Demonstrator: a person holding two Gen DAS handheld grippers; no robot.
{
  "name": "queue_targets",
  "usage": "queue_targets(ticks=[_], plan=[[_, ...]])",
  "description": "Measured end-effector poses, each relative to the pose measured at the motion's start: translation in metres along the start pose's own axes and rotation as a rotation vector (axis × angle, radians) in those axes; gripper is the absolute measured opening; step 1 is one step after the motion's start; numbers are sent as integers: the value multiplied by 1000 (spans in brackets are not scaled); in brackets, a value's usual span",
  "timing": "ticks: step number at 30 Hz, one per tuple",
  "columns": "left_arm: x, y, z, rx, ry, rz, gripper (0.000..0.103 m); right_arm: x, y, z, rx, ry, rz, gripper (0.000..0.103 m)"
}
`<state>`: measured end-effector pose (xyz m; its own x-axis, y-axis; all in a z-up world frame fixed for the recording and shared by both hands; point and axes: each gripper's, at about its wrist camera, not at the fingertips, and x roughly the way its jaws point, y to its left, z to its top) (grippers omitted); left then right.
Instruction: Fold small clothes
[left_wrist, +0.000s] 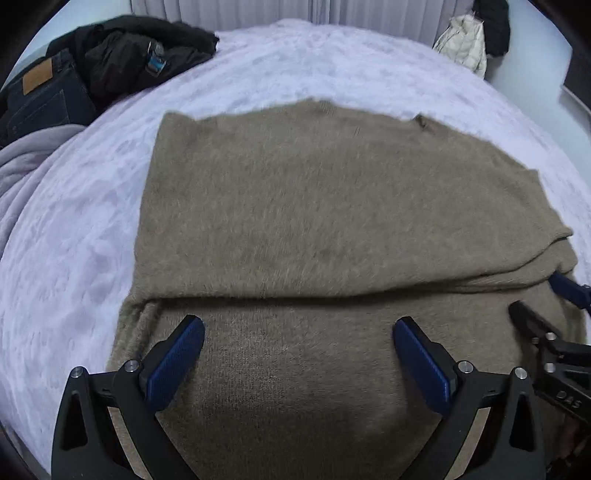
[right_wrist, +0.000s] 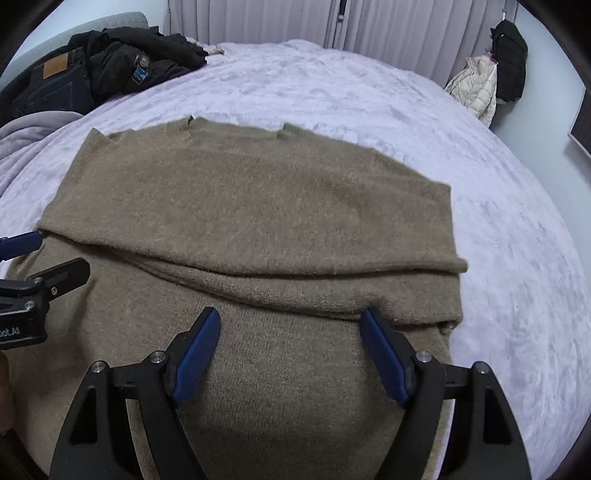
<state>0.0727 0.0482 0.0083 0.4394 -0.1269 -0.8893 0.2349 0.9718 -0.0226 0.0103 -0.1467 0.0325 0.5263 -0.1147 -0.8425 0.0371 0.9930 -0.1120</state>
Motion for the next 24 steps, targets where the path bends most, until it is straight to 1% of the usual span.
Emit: queue_targets(ticks=[2,4,9,14,18,21,24], plan=[[-8,1,-9,2,-28,0,103,-2,-2,-6,15,-3,11,81],[-17,0,-22,13,-32,2,103,-9,-5,-17,27,-7,28,82],[-39,-1,-67,51,-79,32,103,-29,-1,-55,24,-49,27,82],[-58,5,-104,22,-122,17,103,-52,4,-96,8,-109,28,82],[-70,5,-133,3,-170,28,103,-70,11,-133,-32,-183,21,82],[-75,4,-144,-12,-189,41,103,-80,16,-156,-56,-232,5,82],[-82,1,-157,-15,-199,59,103,-88,20,-172,-70,-250,6,82]])
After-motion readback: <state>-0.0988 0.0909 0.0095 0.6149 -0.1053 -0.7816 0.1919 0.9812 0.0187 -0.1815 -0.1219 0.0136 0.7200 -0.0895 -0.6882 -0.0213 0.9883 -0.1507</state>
